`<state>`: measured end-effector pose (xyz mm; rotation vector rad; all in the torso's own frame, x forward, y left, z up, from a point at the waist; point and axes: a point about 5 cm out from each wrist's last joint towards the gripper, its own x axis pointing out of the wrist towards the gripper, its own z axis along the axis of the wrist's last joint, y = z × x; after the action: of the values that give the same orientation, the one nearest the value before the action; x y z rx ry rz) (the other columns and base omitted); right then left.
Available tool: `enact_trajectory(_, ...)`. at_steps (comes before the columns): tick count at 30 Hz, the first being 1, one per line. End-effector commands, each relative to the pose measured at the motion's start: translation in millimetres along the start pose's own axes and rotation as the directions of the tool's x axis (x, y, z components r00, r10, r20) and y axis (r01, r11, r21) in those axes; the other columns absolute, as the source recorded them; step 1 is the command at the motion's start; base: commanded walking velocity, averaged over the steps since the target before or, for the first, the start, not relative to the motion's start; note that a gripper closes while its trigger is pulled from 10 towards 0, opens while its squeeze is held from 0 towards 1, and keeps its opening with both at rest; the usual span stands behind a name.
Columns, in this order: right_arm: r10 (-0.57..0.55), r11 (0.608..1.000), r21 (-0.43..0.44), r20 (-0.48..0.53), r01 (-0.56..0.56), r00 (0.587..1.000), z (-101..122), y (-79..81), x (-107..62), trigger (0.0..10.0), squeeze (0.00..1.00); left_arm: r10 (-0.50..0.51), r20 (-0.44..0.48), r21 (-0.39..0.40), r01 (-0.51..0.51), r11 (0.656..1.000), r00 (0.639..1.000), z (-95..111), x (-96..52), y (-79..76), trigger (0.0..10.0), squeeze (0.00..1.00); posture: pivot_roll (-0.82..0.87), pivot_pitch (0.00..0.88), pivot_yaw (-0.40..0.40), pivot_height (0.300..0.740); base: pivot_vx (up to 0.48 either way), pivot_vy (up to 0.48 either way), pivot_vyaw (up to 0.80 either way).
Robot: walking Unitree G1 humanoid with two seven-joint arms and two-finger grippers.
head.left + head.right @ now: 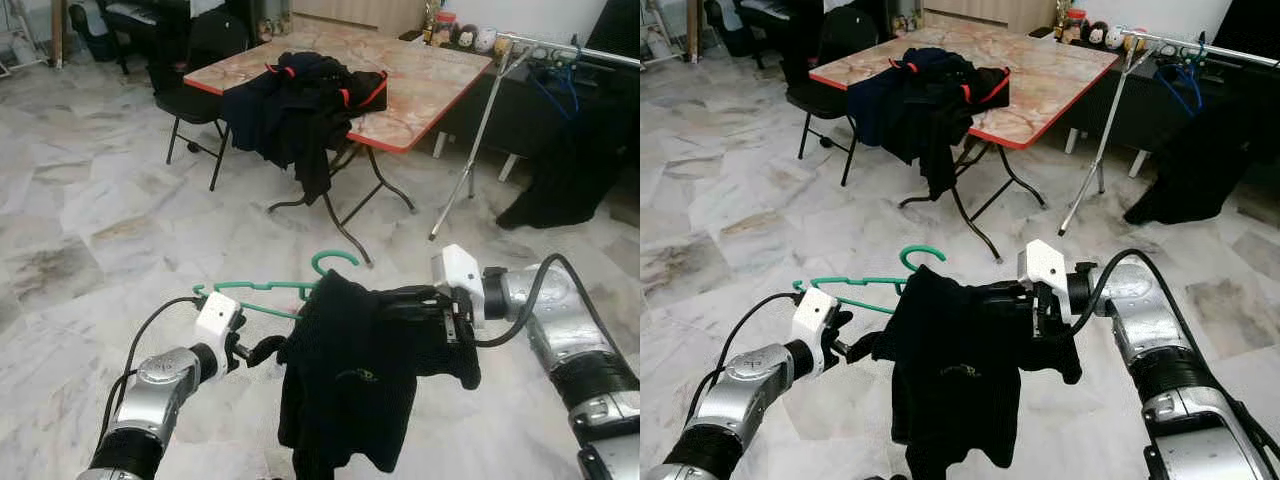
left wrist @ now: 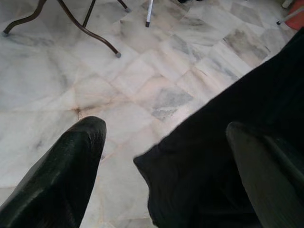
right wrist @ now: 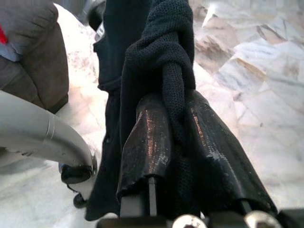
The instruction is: Hang hanger
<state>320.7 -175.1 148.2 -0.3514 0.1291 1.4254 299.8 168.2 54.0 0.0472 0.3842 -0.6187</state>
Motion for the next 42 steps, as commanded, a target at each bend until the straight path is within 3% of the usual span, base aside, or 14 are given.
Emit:
enact_trajectory(1,-0.004,0.999,-0.043,0.044,0.006,0.999,13,-2.9,1.3,10.0,0.0,-0.014,0.001,0.0,0.014,1.0,1.0,2,2.6,-1.9,10.0,1.0,-0.14,0.0,0.003,0.74,0.0,0.0,0.0)
enact_trajectory(4,-0.024,0.998,-0.06,0.061,0.027,0.998,17,-4.6,5.4,10.0,0.0,-0.007,0.004,-0.005,0.007,1.0,1.0,3,3.0,-0.6,10.0,1.0,-0.14,0.0,0.003,0.74,0.0,0.0,0.0)
enact_trajectory(10,-0.198,0.975,-0.069,0.153,0.21,0.968,35,-24.1,7.3,10.0,0.0,0.05,0.019,0.001,-0.05,0.999,0.999,5,3.9,3.5,10.0,1.0,-0.13,0.0,0.005,0.74,0.0,0.0,0.0)
enact_trajectory(11,-0.228,0.967,-0.08,0.141,0.24,0.964,34,-26.2,7.1,10.0,0.0,0.079,0.037,0.001,-0.079,0.997,0.996,7,4.6,5.0,10.0,0.64,-0.13,0.0,0.003,0.74,0.0,0.0,0.0)
enact_trajectory(12,-0.236,0.965,-0.081,0.136,0.248,0.962,33,-26.6,7.1,10.0,0.0,0.088,0.043,0.001,-0.088,0.996,0.995,8,4.8,5.5,10.0,0.0,-0.13,0.0,0.003,0.74,0.0,0.0,0.0)
enact_trajectory(23,-0.156,0.986,-0.034,0.157,0.163,0.975,30,-13.6,12.8,10.0,0.0,0.248,0.16,-0.057,-0.242,0.969,0.955,24,5.0,18.0,10.0,0.0,-0.14,0.0,0.003,0.74,0.0,0.0,0.0)
enact_trajectory(32,-0.165,0.985,-0.025,0.193,0.173,0.967,39,-16.3,16.7,10.0,0.0,0.142,0.193,-0.055,-0.134,0.989,0.971,28,9.7,4.2,10.0,0.0,-0.14,0.0,0.001,0.74,0.0,0.0,0.0)
enact_trajectory(40,-0.117,0.991,-0.04,0.215,0.128,0.97,45,-9.6,22.2,10.0,0.0,0.141,0.202,-0.056,-0.132,0.99,0.969,30,12.7,2.5,10.0,0.0,-0.14,0.0,0.0,0.74,0.0,0.0,0.0)
enact_trajectory(41,-0.113,0.991,-0.04,0.213,0.124,0.97,45,-8.8,22.3,10.0,0.0,0.139,0.205,-0.061,-0.129,0.99,0.969,31,12.8,2.4,10.0,0.15,-0.14,0.0,0.0,0.74,0.0,0.0,0.0)
enact_trajectory(42,-0.113,0.991,-0.04,0.213,0.124,0.97,45,-8.8,22.3,10.0,0.0,0.139,0.205,-0.061,-0.129,0.99,0.969,31,12.8,2.4,10.0,0.15,-0.14,0.0,0.0,0.74,0.0,0.0,0.0)
